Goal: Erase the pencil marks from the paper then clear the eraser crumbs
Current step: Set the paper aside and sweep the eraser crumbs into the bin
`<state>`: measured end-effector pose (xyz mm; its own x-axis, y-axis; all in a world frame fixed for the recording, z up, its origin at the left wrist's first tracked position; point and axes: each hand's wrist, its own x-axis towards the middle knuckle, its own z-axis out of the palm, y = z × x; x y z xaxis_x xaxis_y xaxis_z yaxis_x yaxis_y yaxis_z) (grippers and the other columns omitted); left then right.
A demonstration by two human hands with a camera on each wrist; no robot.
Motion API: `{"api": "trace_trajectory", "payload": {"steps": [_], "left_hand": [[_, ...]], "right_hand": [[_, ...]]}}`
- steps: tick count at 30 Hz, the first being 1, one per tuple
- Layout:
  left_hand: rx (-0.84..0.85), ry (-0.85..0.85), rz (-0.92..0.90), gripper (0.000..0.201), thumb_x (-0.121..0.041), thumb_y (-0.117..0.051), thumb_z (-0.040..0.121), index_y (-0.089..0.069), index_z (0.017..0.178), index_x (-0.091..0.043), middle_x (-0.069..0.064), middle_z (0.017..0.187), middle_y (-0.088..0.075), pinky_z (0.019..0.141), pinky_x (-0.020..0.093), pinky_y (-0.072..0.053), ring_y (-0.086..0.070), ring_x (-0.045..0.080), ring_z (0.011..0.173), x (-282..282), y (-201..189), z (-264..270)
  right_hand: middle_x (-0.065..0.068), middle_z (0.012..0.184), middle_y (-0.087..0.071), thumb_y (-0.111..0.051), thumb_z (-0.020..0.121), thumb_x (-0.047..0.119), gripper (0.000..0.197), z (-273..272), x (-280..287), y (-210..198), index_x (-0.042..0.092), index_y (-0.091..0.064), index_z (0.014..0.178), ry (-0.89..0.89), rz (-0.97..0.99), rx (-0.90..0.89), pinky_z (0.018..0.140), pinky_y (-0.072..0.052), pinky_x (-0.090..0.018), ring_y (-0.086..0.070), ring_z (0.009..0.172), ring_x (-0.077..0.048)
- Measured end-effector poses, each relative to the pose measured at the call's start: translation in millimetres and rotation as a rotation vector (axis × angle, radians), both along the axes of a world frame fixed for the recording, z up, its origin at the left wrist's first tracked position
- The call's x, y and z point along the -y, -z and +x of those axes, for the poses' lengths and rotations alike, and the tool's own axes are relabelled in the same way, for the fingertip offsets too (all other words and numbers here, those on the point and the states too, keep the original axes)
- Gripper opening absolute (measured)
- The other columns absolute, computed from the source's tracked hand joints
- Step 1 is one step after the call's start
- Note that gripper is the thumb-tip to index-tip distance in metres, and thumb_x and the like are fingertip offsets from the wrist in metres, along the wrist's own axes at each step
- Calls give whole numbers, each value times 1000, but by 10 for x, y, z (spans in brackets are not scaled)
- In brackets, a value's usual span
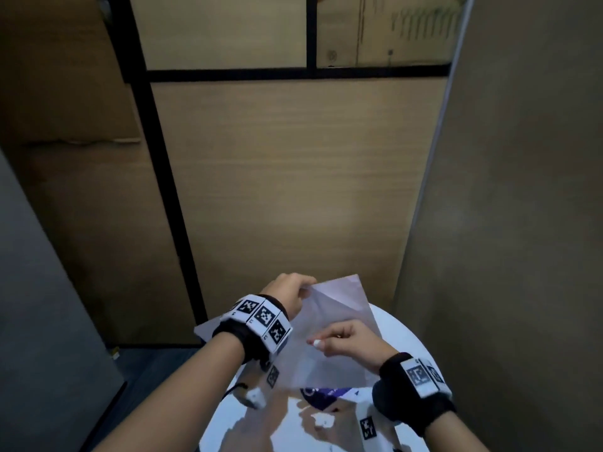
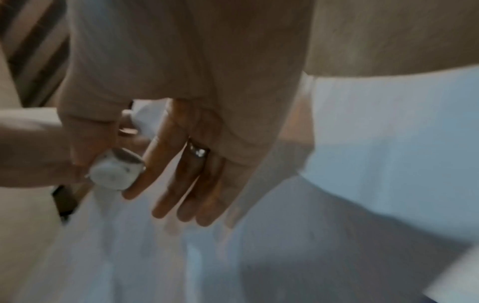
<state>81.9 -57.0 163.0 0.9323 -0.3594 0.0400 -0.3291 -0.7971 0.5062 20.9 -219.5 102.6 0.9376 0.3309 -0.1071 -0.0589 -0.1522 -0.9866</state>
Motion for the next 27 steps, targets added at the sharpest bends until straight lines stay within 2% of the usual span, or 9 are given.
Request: {"api": "trace_trajectory", "payload": {"steps": [4,7,10,12,14,17,21,25,27], "left_hand": [[-8,72,30,46,7,-43,85,-59,126,-8,7,119,-66,91,20,-43,-62,14,110,98,-188,-29],[-2,74,43,50,9,-41,85,-57,129,-10,6,118,-66,89,18,-43,-62,13,109,125,-278,-26],[7,81,64,51,9,-39,83,-61,124,-12,4,112,-69,87,20,-45,-63,12,104,119,-323,-23],[2,97,76,51,11,-39,83,-61,124,-11,6,115,-68,91,23,-46,-62,14,108,126,-342,-40],[11,120,107,48,9,-42,87,-59,127,-11,8,122,-64,95,25,-43,-58,18,115,143,-381,-94],[38,139,138,43,4,-45,90,-58,128,-11,9,127,-61,93,22,-38,-53,22,122,158,-460,-157],[51,117,139,42,1,-49,91,-56,130,-13,8,125,-62,90,19,-36,-55,21,120,150,-530,-209],[19,103,197,46,-2,-51,93,-48,138,-12,9,135,-55,97,21,-36,-51,21,124,135,-498,-235],[5,124,225,46,-2,-50,94,-46,139,-12,9,138,-52,99,22,-35,-50,20,126,138,-470,-241]], "right_hand": [[6,75,-65,-68,81,3,22,-1,-1,189,18,-65,65,91,-160,-4,71,-44,-11,-57,71,-2],[6,74,-62,-69,81,13,18,-75,-3,380,23,-62,68,12,-377,-32,76,-43,-17,-55,70,-3],[9,70,-64,-71,81,13,11,-140,-32,295,21,-67,73,-13,-278,20,75,-45,-19,-56,67,0],[-1,77,-64,-70,82,10,4,-145,-46,155,7,-70,85,37,-147,85,73,-46,-17,-56,72,-4],[-7,80,-62,-68,83,7,17,-126,-49,44,-7,-67,94,109,-67,135,69,-45,-16,-54,72,-7],[-4,72,-59,-69,82,8,14,-111,-46,80,-4,-67,89,146,-158,117,64,-42,-15,-51,63,-3],[-7,78,-59,-69,82,13,12,-219,-4,321,2,-65,85,108,-337,72,70,-41,-20,-52,69,-9],[-2,76,-64,-68,83,5,6,-329,-16,79,2,-68,89,122,-114,139,69,-46,-14,-58,67,1],[-7,78,-66,-67,82,1,5,-329,1,-129,-1,-69,87,137,24,203,72,-48,-19,-59,73,-8]]}}
